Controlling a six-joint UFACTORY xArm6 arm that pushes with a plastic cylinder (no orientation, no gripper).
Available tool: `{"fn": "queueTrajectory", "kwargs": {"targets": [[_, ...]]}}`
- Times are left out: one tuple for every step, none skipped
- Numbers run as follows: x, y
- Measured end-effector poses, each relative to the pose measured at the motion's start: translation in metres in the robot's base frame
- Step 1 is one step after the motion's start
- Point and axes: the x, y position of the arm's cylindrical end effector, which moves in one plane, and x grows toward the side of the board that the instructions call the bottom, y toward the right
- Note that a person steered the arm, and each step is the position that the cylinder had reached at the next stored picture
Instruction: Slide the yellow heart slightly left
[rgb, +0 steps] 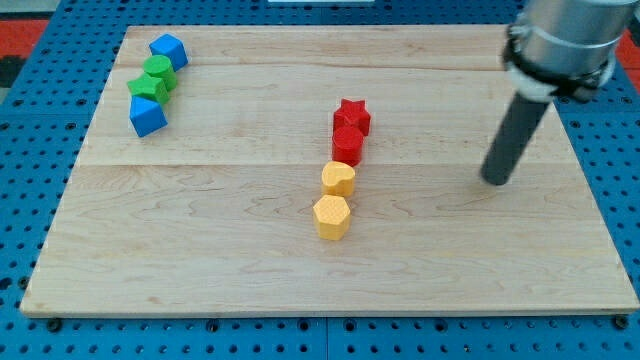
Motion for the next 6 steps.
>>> {"fn": "queueTrajectory", "kwargs": {"targets": [[0.03,-0.066],[0.021,-0.109],[0.004,-0.102],[-0.003,-0.107],[-0.017,-0.115],[-0.017,-0.15]]}}
